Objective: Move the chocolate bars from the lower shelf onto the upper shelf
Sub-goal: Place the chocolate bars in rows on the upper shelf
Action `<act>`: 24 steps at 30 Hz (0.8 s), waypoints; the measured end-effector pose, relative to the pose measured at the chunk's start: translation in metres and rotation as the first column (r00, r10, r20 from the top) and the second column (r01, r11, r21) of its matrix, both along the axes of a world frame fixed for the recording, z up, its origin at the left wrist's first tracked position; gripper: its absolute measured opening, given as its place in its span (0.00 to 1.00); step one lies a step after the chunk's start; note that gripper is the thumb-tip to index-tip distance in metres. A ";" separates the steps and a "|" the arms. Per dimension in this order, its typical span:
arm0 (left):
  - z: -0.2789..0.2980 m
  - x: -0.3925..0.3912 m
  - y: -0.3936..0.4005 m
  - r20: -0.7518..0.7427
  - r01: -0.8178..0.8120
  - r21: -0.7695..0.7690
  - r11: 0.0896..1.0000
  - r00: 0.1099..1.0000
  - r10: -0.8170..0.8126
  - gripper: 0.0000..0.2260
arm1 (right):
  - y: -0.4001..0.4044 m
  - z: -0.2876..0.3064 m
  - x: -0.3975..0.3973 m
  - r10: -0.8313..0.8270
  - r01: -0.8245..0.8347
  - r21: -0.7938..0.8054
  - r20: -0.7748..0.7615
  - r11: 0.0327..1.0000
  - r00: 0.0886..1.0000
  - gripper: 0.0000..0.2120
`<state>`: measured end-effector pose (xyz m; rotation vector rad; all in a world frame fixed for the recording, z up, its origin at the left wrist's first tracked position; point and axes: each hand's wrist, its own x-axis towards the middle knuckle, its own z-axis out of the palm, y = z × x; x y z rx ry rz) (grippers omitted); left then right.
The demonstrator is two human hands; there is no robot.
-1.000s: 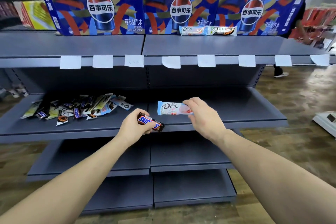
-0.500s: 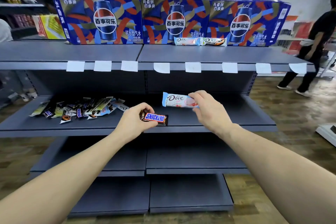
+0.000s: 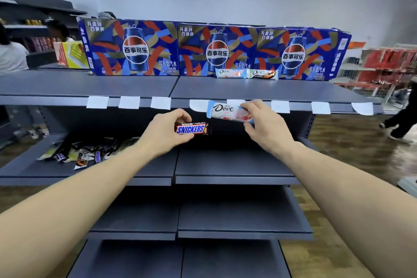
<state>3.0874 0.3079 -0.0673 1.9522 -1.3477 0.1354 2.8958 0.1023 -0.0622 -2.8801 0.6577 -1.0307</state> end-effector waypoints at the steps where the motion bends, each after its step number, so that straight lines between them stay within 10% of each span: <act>1: 0.005 0.005 -0.003 0.032 0.000 0.002 1.000 0.999 0.000 0.14 | -0.003 0.004 0.004 0.005 -0.005 -0.012 0.003 1.000 1.000 0.21; 13: 0.064 0.092 -0.065 0.447 0.005 -0.068 0.998 0.894 0.026 0.11 | -0.066 0.048 0.072 -0.072 0.073 -0.063 0.018 0.995 0.997 0.20; 24: 0.079 0.168 -0.137 0.531 -0.002 -0.020 1.000 0.847 0.013 0.13 | -0.131 0.059 0.144 -0.091 0.091 0.012 -0.045 0.996 0.995 0.22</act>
